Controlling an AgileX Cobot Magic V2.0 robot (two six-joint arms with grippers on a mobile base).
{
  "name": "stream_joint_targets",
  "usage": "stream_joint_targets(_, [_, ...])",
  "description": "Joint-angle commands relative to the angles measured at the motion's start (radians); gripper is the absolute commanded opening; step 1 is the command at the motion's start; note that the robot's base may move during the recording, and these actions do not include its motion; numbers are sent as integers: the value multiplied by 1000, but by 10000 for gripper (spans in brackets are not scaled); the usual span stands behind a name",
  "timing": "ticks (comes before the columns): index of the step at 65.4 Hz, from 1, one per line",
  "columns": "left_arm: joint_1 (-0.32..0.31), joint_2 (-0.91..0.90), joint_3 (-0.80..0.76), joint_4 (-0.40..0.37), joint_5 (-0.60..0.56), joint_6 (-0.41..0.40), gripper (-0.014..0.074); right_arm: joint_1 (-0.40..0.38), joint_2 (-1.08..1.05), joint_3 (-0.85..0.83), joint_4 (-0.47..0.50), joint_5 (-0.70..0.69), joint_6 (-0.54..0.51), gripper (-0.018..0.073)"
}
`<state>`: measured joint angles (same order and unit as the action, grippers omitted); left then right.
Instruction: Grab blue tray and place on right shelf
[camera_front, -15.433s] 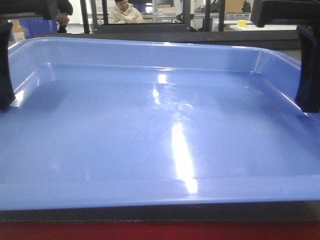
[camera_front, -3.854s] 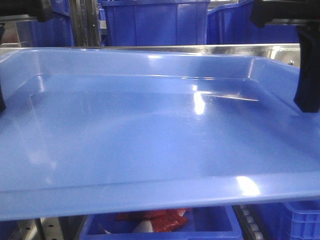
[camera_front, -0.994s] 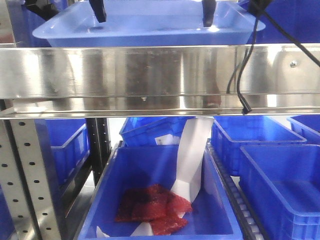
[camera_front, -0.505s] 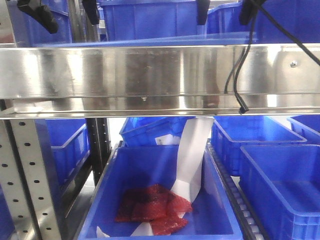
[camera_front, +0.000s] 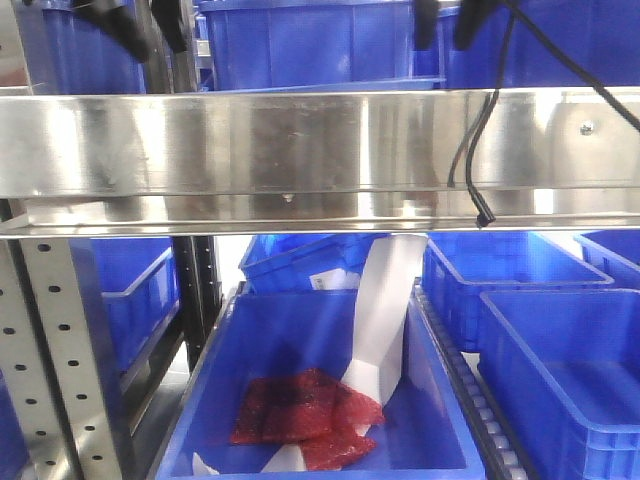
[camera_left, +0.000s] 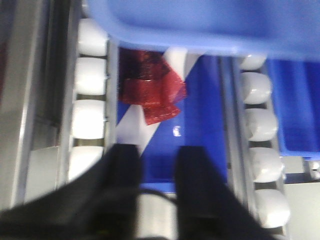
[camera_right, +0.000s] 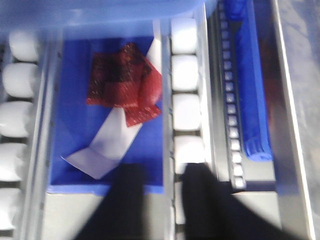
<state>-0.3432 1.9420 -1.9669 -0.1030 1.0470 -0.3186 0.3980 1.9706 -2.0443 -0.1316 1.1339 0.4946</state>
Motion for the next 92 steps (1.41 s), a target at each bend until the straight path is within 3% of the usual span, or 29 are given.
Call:
stream_joint_targets(1, [1, -54, -43, -19, -41, -9, -46, -2, -61, -38, -11, -63, -3, 38])
stream_joint_targets(7, [5, -61, -84, -26, 38, -6, -41, -1, -81, -46, -9, -15, -20, 54])
stream_joint_targets(15, [-7, -134, -101, 13, 41, 1, -41, 15, -155, -44, -8, -50, -37, 54])
stream_joint_targets(22, [-65, -210, -63, 132, 26, -1, -41, 55, -233, -2, -9, -122, -48, 54])
stream_joint_targets(26, [-104, -251, -20, 197, 3, -47, -42, 91, -282, 49, -23, -181, -60, 54])
stream_joint_targets(34, [-161, -334, 85, 243, -90, -99, -48, 154, -391, 183, -66, -309, -60, 54])
stream_joint_targets(53, [-188, -615, 525, 230, -492, -124, -48, 175, -719, 658, -105, -638, -62, 54])
stream_joint_targets(64, [-188, -803, 817, 217, -794, -124, -48, 175, -915, 936, -107, -950, -62, 54])
stream_joint_targets(70, [-188, -915, 974, 218, -884, -121, -48, 175, -1008, 1062, -125, -1068, -62, 54])
stream_joint_targets(78, [-188, -1081, 1171, 272, -933, -117, -48, 175, -1132, 1204, -200, -1087, -62, 54])
stream_joint_targets(84, [-188, -1238, 1296, 318, -951, -117, -48, 175, -1241, 1297, -207, -1061, -62, 54])
stream_joint_targets(92, [-188, -1471, 1427, 322, -949, -117, -48, 175, -1409, 1385, -207, -1010, -62, 54])
